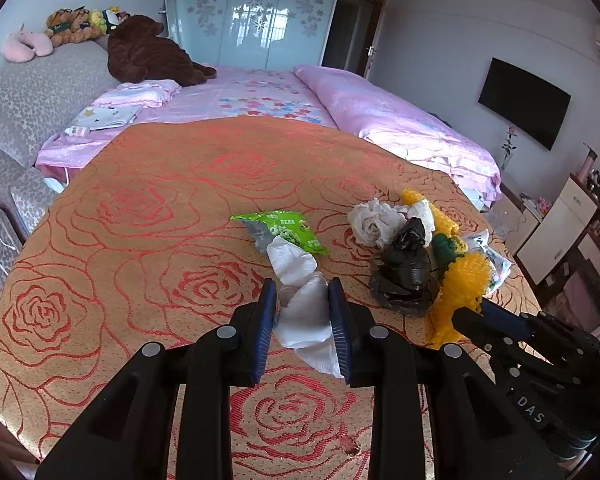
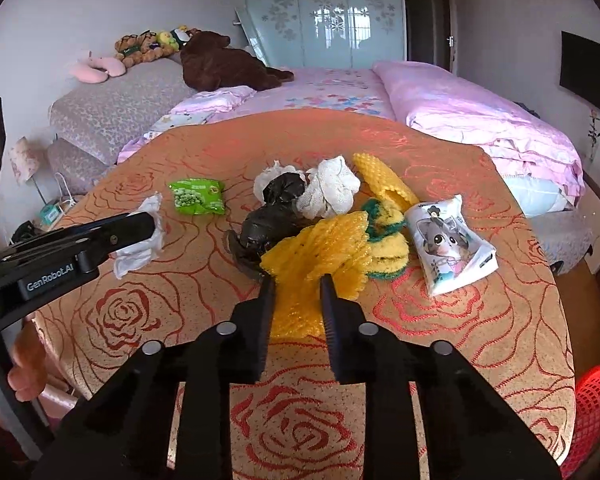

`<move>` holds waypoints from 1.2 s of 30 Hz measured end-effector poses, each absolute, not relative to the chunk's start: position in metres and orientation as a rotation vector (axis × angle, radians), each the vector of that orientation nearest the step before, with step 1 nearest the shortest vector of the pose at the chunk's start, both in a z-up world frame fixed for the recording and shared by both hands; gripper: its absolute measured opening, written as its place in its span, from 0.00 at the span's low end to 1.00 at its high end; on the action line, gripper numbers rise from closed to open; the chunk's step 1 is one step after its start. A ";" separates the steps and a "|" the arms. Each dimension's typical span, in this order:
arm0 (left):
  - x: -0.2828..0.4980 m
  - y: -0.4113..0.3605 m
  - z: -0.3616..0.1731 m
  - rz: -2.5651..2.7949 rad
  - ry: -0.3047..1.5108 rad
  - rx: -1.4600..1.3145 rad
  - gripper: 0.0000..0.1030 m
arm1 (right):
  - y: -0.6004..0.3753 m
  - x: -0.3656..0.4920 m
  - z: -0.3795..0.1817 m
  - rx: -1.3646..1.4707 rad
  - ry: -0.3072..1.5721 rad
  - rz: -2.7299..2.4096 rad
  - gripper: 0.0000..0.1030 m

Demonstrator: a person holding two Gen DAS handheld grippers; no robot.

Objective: Collect trash
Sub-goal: 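Close the right tool on the yellow foam net and lift it, then carry the tissue and foam net over the red wastebasket with both tools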

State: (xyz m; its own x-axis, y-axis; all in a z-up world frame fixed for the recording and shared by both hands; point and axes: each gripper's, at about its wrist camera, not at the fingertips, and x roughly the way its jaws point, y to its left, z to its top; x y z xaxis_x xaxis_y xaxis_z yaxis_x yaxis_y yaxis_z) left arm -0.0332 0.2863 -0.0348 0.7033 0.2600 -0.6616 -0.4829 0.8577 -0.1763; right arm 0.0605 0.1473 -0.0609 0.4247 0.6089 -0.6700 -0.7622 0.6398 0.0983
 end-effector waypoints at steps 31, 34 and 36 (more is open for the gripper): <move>-0.018 0.226 -0.011 0.334 0.639 -0.209 0.25 | 0.074 0.075 -0.031 -0.122 0.676 0.743 0.18; -0.014 0.215 -0.007 0.315 0.633 -0.191 0.25 | 0.066 0.078 -0.026 -0.112 0.663 0.729 0.18; -0.012 0.208 -0.004 0.302 0.629 -0.181 0.25 | 0.060 0.080 -0.022 -0.105 0.656 0.719 0.18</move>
State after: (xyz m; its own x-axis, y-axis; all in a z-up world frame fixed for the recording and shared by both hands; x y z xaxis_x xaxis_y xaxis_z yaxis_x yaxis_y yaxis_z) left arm -0.0120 0.2085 -0.0040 0.7668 0.2221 -0.6022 -0.3308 0.9408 -0.0744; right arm 0.0800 0.0596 -0.0223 0.5633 0.5776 -0.5909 -0.6412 0.7566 0.1283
